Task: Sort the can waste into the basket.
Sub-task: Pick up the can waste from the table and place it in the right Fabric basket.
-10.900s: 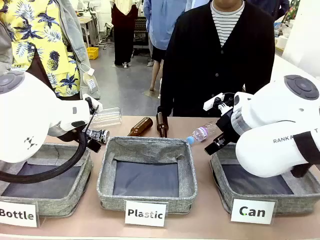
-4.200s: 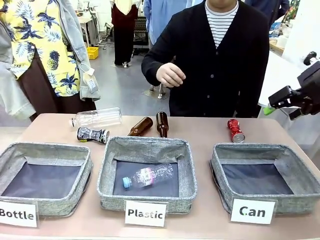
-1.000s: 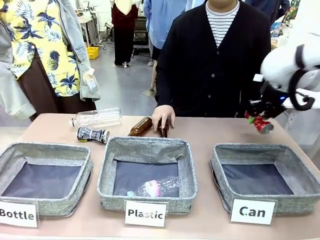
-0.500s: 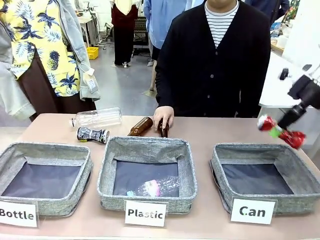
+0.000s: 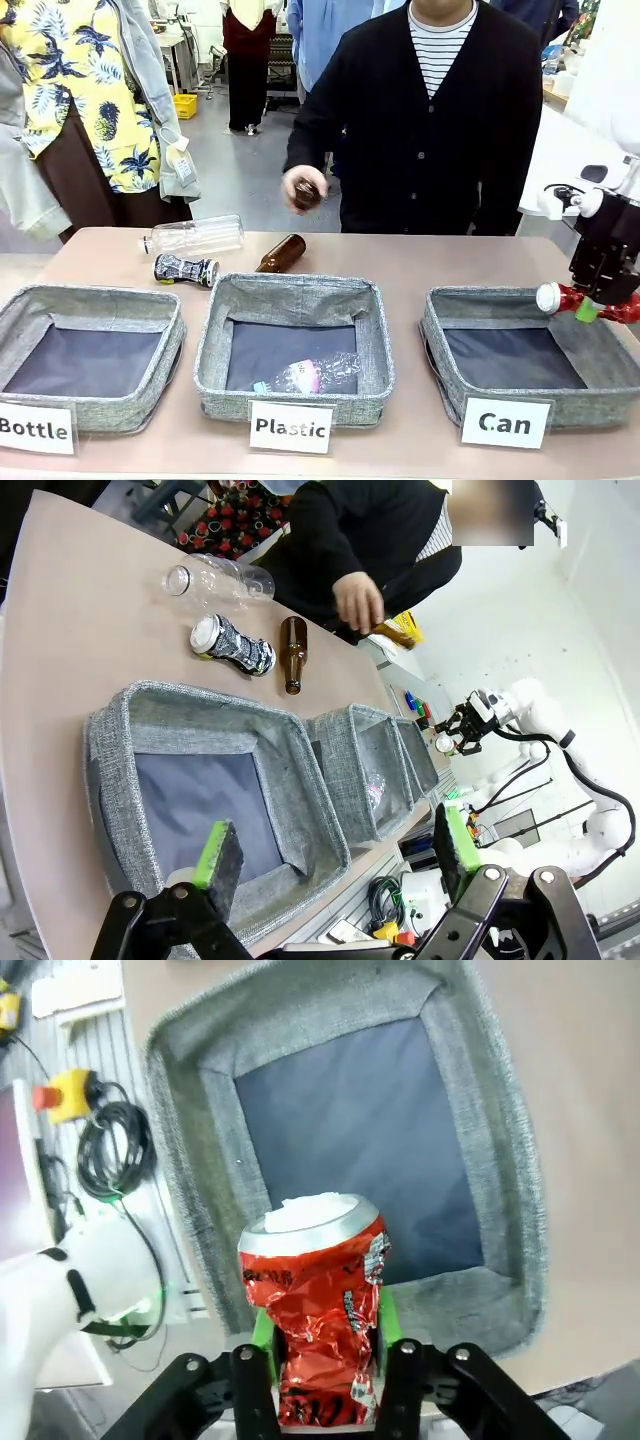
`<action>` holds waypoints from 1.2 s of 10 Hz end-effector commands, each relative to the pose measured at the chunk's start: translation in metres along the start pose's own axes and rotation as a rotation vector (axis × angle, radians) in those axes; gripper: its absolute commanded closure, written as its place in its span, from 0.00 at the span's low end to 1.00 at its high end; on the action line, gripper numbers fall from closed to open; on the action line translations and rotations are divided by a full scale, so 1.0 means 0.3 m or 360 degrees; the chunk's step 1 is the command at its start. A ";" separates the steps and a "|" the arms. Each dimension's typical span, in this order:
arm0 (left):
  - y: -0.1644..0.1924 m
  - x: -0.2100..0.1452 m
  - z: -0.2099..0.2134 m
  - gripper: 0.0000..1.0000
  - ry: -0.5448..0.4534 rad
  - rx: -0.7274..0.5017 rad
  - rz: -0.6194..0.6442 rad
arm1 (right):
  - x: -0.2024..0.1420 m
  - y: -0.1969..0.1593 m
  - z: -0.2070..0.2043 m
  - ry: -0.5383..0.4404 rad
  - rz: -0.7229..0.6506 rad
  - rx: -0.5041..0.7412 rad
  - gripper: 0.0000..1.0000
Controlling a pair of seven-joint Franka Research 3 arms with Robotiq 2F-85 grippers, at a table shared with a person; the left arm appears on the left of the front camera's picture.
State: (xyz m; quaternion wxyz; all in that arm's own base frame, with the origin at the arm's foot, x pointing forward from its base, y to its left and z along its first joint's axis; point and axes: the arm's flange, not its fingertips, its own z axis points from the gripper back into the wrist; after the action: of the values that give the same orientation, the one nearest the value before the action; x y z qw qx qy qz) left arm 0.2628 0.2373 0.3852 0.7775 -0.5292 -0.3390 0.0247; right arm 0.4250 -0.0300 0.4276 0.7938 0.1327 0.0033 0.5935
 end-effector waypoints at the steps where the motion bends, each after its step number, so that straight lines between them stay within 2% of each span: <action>1: 0.001 0.001 -0.005 0.00 -0.0035 -0.0028 -0.0036 | -0.004 0.010 -0.015 -0.0052 0.0059 -0.0047 0.00; 3: 0.000 0.000 0.000 0.00 0.0000 0.0000 0.0000 | 0.009 -0.001 -0.022 -0.0047 0.0039 -0.0027 0.00; 5: -0.124 0.069 0.214 0.00 -0.0260 -0.0324 0.0144 | 0.020 -0.016 -0.020 -0.0039 0.0028 -0.0016 0.00; 6: -0.167 0.109 0.343 0.00 -0.0425 -0.0406 0.0137 | 0.025 -0.024 -0.018 -0.0038 0.0028 -0.0005 0.00; 8: -0.186 0.168 0.565 0.00 -0.0715 -0.0499 0.0155 | 0.029 -0.037 -0.008 -0.0125 -0.0029 0.0054 0.00; 10: -0.138 0.174 0.686 0.00 -0.0907 -0.0565 0.0244 | 0.017 -0.041 0.007 -0.0238 -0.0098 0.0131 0.00; 12: -0.121 0.175 0.646 0.00 -0.0835 -0.0497 0.0239 | 0.029 -0.040 0.034 -0.0373 -0.0233 0.0250 0.00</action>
State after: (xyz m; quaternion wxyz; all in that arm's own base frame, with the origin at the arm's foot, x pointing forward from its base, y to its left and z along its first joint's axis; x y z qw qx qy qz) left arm 0.1760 0.4053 0.4797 0.5557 -0.6407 -0.4974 0.1825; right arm 0.4343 -0.0246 0.4263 0.8060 0.2296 -0.0288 0.5448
